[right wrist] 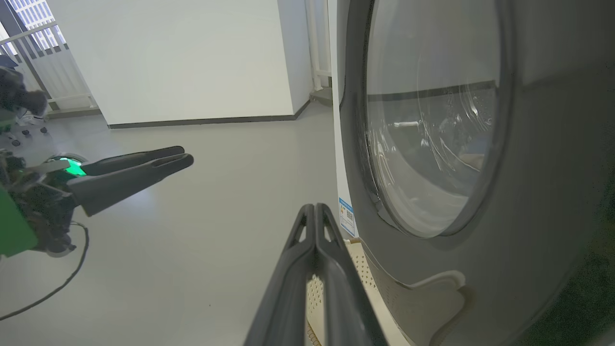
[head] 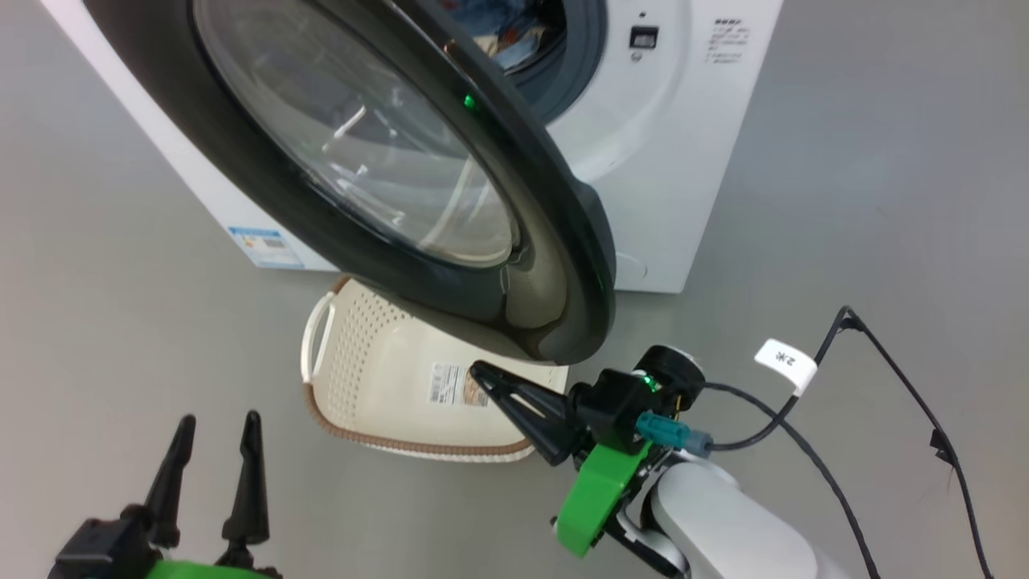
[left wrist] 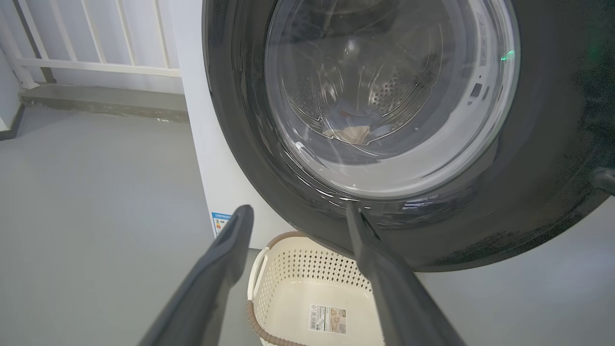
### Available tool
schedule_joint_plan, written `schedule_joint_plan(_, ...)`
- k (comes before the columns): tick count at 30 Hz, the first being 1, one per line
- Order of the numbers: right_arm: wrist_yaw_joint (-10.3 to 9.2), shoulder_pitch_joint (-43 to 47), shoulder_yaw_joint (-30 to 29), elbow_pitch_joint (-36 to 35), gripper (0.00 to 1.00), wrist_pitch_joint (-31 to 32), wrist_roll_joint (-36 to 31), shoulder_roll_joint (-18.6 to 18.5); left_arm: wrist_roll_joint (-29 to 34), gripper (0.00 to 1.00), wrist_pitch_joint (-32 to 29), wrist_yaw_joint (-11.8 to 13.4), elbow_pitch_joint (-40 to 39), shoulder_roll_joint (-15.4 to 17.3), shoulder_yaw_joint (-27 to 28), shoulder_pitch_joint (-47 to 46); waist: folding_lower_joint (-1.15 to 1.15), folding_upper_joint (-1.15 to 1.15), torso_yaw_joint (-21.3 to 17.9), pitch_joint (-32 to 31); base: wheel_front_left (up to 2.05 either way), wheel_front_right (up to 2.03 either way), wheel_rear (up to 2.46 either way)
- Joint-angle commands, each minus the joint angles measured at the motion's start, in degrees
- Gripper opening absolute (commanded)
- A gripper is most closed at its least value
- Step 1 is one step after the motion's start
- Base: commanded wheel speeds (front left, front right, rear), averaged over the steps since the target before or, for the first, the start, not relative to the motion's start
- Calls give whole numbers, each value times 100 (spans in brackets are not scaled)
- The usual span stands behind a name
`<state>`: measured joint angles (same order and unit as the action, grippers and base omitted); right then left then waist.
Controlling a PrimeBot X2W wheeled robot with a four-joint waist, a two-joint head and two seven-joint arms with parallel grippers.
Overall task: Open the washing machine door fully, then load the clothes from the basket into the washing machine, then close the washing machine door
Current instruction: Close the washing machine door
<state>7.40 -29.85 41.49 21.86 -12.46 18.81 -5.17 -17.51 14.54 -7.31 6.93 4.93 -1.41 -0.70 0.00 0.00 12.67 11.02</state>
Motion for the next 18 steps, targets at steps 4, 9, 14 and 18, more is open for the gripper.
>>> schedule_joint_plan(4, 9, -211, -186, 212, 0, -34, 14, 202, -131, 100, 46, -18, -152, 150, 97, -381, 0, 0, 223, 481, 0, 0, 0)
schedule_joint_plan(9, 9, -337, -677, 481, 0, -109, -191, 224, -234, 100, 46, -18, -138, 205, 18, -564, 0, 0, 213, 723, 0, 0, 0)
schedule_joint_plan(14, 9, -481, -1120, 443, 0, -195, -321, 227, -321, 100, 46, -18, -121, 256, -76, -708, 0, 0, 163, 913, 0, 0, 0)
schedule_joint_plan(18, 9, -625, -1547, 373, 0, -233, -420, 228, -372, 100, 46, -18, -142, 299, -156, -808, 0, 0, 142, 1054, 0, 0, 0)
